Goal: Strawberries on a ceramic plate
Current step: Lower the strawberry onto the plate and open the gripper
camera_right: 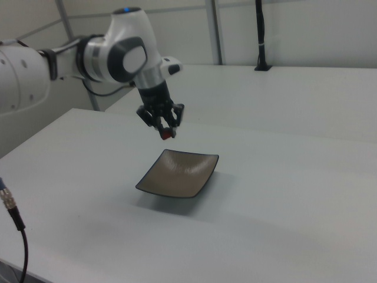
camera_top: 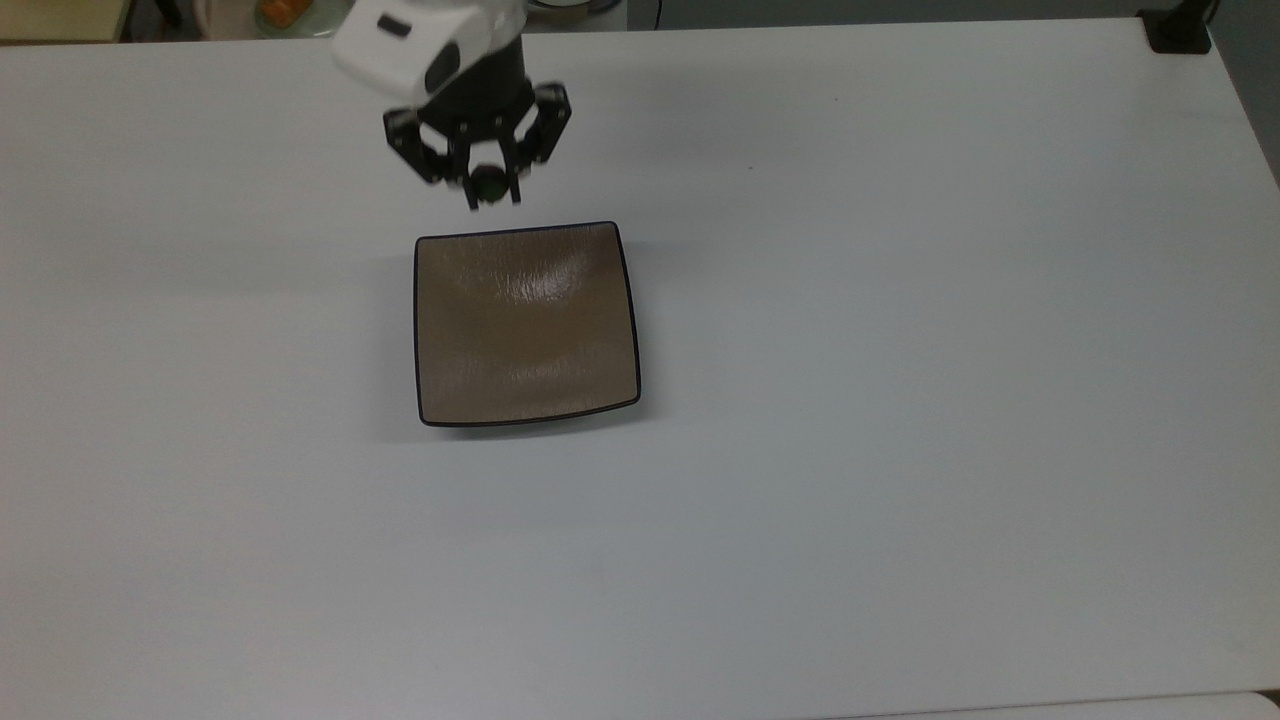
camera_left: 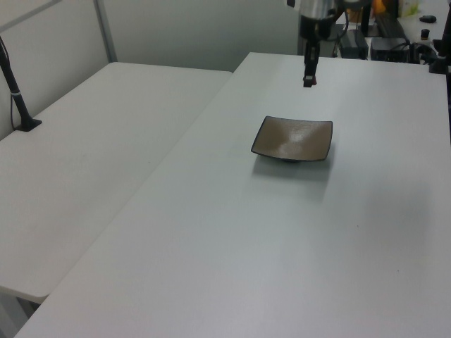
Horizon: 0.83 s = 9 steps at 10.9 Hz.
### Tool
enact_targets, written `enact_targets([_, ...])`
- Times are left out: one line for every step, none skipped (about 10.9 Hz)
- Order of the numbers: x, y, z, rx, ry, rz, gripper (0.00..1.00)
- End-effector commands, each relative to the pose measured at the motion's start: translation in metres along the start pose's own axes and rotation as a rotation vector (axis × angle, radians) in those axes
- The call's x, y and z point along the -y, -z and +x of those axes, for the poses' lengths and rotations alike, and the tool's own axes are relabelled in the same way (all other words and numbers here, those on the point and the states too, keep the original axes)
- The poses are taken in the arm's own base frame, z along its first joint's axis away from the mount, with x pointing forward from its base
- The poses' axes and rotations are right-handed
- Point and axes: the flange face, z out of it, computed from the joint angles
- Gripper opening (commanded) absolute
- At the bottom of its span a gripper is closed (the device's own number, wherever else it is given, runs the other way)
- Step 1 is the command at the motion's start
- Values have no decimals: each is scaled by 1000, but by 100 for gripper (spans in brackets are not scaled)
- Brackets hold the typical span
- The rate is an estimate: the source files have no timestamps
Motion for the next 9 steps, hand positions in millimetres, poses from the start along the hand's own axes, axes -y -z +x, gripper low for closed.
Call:
enact_targets([1, -55, 6, -32, 14, 11, 0])
enact_targets([2, -72, 8, -34, 16, 11, 0])
enact_targets([4, -89, 9, -13, 20, 17, 0])
enact_targets([6, -106, 12, 0, 28, 16, 1])
enact_targets([7, -120, 18, -21, 28, 11, 1])
enact_targets([8, -136, 20, -32, 25, 9, 1])
enact_targets([8, -144, 20, -46, 25, 6, 1])
enact_targets([14, -158, 20, -52, 33, 6, 1])
enact_targets([20, -165, 22, -58, 40, 6, 1])
